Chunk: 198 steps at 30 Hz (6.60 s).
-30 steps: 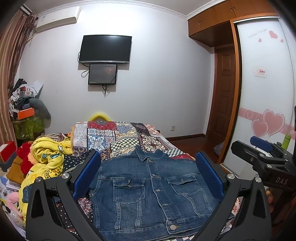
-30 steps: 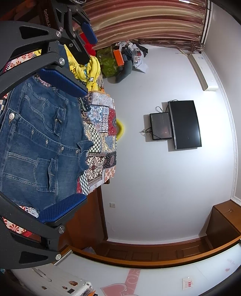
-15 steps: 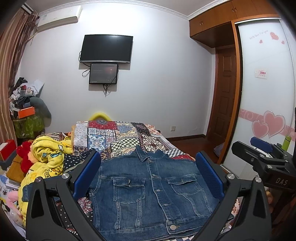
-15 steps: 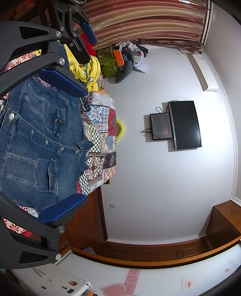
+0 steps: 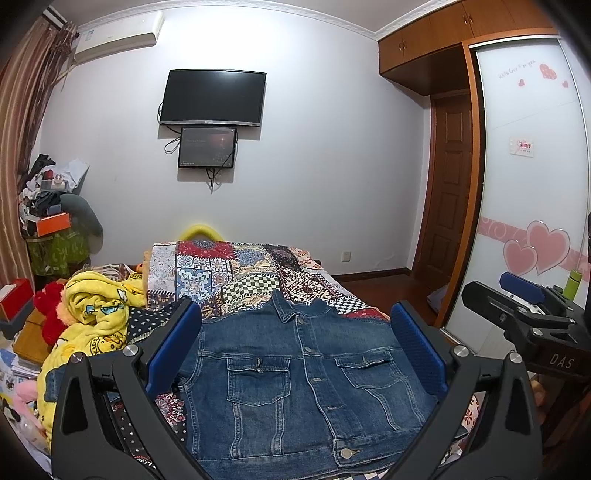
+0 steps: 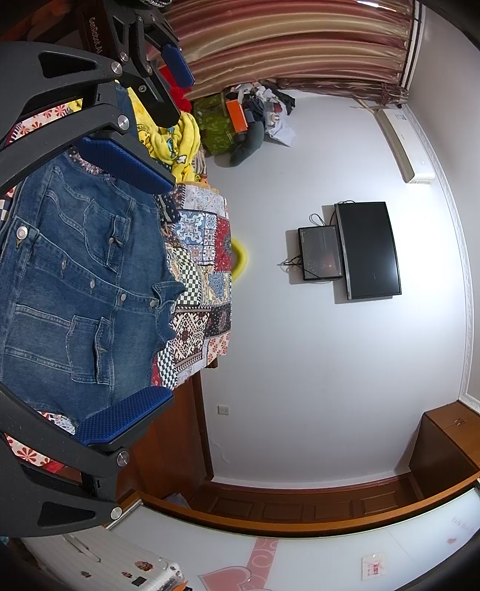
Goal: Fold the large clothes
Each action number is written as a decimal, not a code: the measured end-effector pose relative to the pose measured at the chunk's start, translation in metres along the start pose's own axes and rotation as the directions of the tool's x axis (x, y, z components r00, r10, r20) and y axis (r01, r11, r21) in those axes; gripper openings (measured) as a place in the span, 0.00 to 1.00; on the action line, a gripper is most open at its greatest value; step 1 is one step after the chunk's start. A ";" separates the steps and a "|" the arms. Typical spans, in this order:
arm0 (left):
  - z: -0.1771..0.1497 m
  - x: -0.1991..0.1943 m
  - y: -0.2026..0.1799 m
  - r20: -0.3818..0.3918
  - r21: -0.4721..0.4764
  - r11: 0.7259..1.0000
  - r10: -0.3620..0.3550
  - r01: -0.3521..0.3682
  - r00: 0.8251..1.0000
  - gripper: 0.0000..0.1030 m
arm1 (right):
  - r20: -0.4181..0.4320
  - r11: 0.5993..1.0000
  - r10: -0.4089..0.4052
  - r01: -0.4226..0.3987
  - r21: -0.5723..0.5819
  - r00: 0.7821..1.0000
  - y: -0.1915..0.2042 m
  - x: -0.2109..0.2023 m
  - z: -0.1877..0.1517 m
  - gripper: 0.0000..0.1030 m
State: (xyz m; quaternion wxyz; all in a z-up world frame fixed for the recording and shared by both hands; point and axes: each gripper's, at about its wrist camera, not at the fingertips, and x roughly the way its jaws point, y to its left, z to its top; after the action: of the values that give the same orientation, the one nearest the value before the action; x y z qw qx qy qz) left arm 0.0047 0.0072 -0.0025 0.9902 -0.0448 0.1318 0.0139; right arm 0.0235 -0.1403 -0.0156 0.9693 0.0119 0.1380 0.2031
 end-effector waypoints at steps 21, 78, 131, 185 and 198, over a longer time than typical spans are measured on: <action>-0.006 0.031 0.027 -0.045 -0.036 0.998 0.042 -0.043 0.998 1.00 | -0.082 1.000 0.015 -0.016 -0.002 0.997 0.003 0.034 -0.005 1.00; -0.045 0.180 0.343 -0.367 -0.328 0.824 0.340 -0.462 0.866 0.06 | -0.525 1.000 -0.008 -0.007 -0.028 0.851 -0.029 0.215 -0.049 1.00; -0.108 0.218 0.184 -0.612 0.000 0.987 0.128 -0.162 0.781 0.70 | -0.630 0.933 0.106 -0.296 -0.205 0.770 0.032 0.256 -0.058 1.00; -0.174 0.293 0.141 -0.732 -0.010 0.986 0.105 -0.164 0.674 0.81 | -0.582 0.980 0.149 -0.040 0.196 0.799 -0.155 0.251 -0.083 0.12; -0.173 0.293 0.140 -0.731 0.004 0.983 0.128 -0.184 0.670 0.85 | -0.621 0.983 0.044 0.076 0.165 0.782 -0.195 0.223 -0.099 0.16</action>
State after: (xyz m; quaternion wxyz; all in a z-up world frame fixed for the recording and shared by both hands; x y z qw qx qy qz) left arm 0.2366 0.1355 -0.2570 0.8490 -0.0701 0.5168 0.0843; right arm 0.2688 -0.2340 -0.1853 0.8660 0.0312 0.4679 0.1738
